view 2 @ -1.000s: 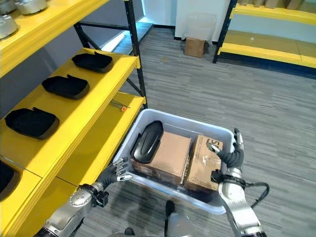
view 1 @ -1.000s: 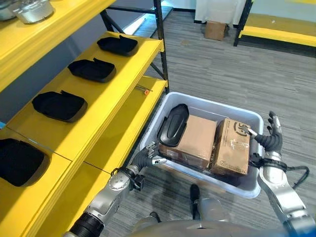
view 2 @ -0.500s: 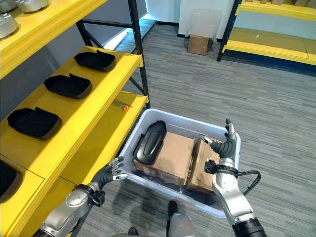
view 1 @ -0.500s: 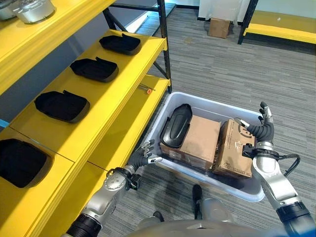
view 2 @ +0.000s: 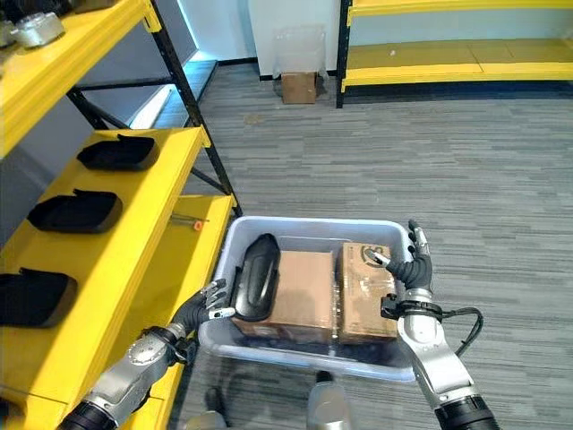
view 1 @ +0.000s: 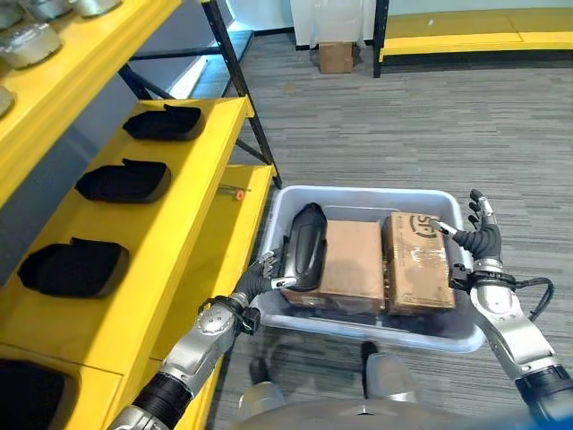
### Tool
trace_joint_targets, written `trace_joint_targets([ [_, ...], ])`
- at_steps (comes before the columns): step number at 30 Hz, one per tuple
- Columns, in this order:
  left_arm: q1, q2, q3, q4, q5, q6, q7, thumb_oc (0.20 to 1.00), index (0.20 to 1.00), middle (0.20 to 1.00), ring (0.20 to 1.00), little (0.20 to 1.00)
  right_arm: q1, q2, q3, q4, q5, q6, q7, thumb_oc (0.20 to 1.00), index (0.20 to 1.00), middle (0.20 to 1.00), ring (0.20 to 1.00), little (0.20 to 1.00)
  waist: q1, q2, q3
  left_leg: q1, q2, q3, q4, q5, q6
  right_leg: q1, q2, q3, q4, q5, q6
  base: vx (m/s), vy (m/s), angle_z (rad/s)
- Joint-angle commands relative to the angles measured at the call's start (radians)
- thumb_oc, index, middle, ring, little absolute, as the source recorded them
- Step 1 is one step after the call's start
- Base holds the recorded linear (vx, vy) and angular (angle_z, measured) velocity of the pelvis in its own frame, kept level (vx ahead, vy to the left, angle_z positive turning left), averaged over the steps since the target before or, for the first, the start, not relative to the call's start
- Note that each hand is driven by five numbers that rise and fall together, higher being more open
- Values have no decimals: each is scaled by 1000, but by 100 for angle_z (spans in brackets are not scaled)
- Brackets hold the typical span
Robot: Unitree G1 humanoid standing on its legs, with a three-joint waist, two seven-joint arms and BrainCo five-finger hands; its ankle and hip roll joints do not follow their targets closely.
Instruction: Move parts from the plastic box to the shelf.
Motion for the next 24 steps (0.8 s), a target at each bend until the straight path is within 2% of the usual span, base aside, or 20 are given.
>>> trace_joint_targets([
  [1, 14, 49, 26, -84, 1, -16, -10, 1000, 1000, 1000, 1000, 1000, -43, -1, 3, -51, 22, -8, 26, 1000, 1000, 1000, 1000, 1000, 16, -38, -3, 9, 21, 8, 16, -32, -3, 53, 0, -156, -3, -23, -1, 50, 97, 3],
  [4, 32, 53, 27, -95, -7, -12, 2, 1000, 1000, 1000, 1000, 1000, -48, 14, 12, -59, 11, 3, 26, 1000, 1000, 1000, 1000, 1000, 23, -38, -1, 22, 13, 25, 0, -38, 1, 51, -22, -169, -24, 0, 19, 18, 27, -17],
  [10, 59, 62, 23, -122, 11, -26, 23, 1000, 1000, 1000, 1000, 1000, -110, 51, 56, -45, 47, 25, 37, 1000, 1000, 1000, 1000, 1000, 70, -50, 18, 8, 24, 85, -9, -39, 4, 37, -72, -252, -50, 31, 46, -57, -49, -18],
  [14, 33, 71, 2, -128, -1, -50, 45, 1000, 1000, 1000, 1000, 1000, -164, 41, 78, -25, 15, 4, 37, 1000, 1000, 1000, 1000, 1000, 97, -51, 54, -46, 37, 76, 34, -42, -1, 15, -67, -272, -29, 14, 27, -121, -66, -10],
  [15, 10, 75, -7, -135, -17, -58, 31, 1000, 1000, 1000, 1000, 1000, -211, 13, 96, -15, -79, 4, 51, 1000, 1000, 1000, 1000, 1000, 114, -48, 79, -85, 44, 56, 70, -41, -7, 5, -61, -274, -14, 2, 10, -112, -49, -6],
  [20, -19, 87, -15, -152, -26, -51, -3, 1000, 1000, 1000, 1000, 1000, -298, -27, 138, 35, -95, 101, 98, 1000, 1000, 1000, 1000, 1000, 137, -40, 119, -136, 42, 19, 112, -37, -12, -20, -52, -274, 24, -17, -10, -57, -25, 4],
  [24, -50, 95, -17, -168, -31, -34, -16, 1000, 1000, 1000, 1000, 1000, -348, -6, 173, 102, -28, 139, 99, 1000, 1000, 1000, 1000, 1000, 151, -30, 156, -159, 37, 1, 118, -32, -13, -53, -52, -274, 51, -24, -16, -89, -10, 2],
])
